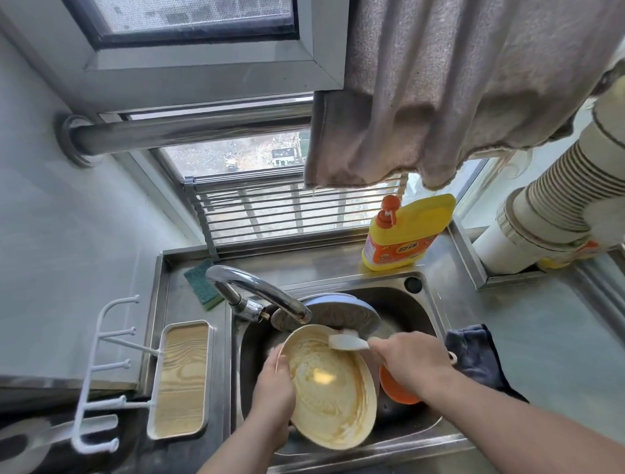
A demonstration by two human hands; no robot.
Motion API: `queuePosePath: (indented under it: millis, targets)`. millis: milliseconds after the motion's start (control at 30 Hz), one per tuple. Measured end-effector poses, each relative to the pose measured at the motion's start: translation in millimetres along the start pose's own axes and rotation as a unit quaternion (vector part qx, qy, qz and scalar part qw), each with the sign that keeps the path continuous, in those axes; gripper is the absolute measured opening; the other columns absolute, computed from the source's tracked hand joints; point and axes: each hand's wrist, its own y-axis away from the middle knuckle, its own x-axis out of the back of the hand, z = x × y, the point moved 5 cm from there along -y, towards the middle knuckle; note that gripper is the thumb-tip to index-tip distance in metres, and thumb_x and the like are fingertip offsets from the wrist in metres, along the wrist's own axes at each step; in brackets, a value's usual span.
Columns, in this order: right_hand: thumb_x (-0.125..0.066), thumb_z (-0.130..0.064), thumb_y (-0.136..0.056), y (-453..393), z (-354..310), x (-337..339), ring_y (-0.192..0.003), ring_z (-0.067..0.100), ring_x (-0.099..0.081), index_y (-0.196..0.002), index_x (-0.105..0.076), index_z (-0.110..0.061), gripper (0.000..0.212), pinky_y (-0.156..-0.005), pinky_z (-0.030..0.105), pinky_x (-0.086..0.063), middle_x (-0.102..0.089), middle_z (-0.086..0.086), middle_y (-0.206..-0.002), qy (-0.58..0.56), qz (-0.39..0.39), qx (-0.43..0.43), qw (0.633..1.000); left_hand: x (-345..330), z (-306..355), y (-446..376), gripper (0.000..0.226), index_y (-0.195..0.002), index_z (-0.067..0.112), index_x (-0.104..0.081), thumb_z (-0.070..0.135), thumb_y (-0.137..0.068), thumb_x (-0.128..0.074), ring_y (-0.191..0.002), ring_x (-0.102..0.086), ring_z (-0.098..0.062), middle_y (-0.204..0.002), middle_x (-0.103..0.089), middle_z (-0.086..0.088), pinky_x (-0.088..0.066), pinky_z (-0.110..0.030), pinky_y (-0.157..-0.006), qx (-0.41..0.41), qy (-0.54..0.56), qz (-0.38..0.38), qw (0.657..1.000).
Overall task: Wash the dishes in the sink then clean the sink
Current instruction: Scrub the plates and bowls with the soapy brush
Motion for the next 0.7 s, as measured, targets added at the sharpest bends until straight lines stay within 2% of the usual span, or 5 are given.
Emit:
queuePosePath:
  millis: [133,300,400,533,700]
  targets:
    - [-0.040,-0.023,-0.107,-9.7,-0.7,-1.1,-0.106,0.035,-0.067,-0.127,-0.049,-0.032,0.024,-0.070,0.040,-0.046,-0.068,0.006,-0.113,0.043,0.005,0.036,0.998,15.2,26.0,2.5,0.035,-0.130,0.057,-0.061,0.049,-0.111,-0.033,-0.115,-0.064,-0.016,-0.122,-0.070,0.013,-0.056,-0.053,-0.099,-0.055,-0.039,0.004,0.998]
    - [-0.039,-0.030,-0.105,10.7,0.7,-28.6,-0.102,0.037,-0.065,-0.128,-0.050,-0.033,0.026,-0.069,0.040,-0.047,-0.065,0.010,-0.105,0.060,-0.054,0.100,0.992,37.0,38.0,-9.1,0.032,-0.131,0.060,-0.059,0.051,-0.110,-0.038,-0.122,-0.063,-0.018,-0.132,-0.068,0.014,-0.053,-0.054,-0.105,-0.086,-0.055,0.023,0.994]
    - [-0.045,-0.018,-0.103,31.2,-19.3,-33.1,-0.099,0.033,-0.064,-0.143,-0.040,-0.038,0.045,-0.064,0.040,-0.048,-0.062,0.007,-0.106,0.042,-0.091,0.168,0.981,42.8,40.4,-14.3,0.032,-0.131,0.057,-0.061,0.055,-0.108,-0.039,-0.119,-0.065,-0.019,-0.129,-0.070,0.013,-0.054,-0.053,-0.104,-0.110,-0.070,0.033,0.991]
    - [-0.047,-0.010,-0.104,29.5,-34.1,-2.7,-0.093,0.033,-0.066,-0.158,-0.018,-0.046,0.072,-0.050,0.033,-0.033,-0.063,0.004,-0.111,0.101,-0.011,0.181,0.978,42.7,51.7,-0.8,0.031,-0.131,0.055,-0.063,0.053,-0.109,-0.041,-0.116,-0.064,-0.016,-0.123,-0.071,0.018,-0.052,-0.048,-0.103,-0.166,-0.153,-0.008,0.974]
    - [-0.040,-0.009,-0.107,14.5,-32.9,51.0,-0.087,0.033,-0.067,-0.161,-0.019,-0.043,0.067,-0.051,0.033,-0.034,-0.060,0.003,-0.107,0.164,0.052,0.171,0.970,40.2,60.9,4.2,0.031,-0.133,0.058,-0.058,0.050,-0.110,-0.040,-0.110,-0.064,-0.021,-0.118,-0.071,0.012,-0.052,-0.043,-0.093,-0.235,-0.292,-0.057,0.925]
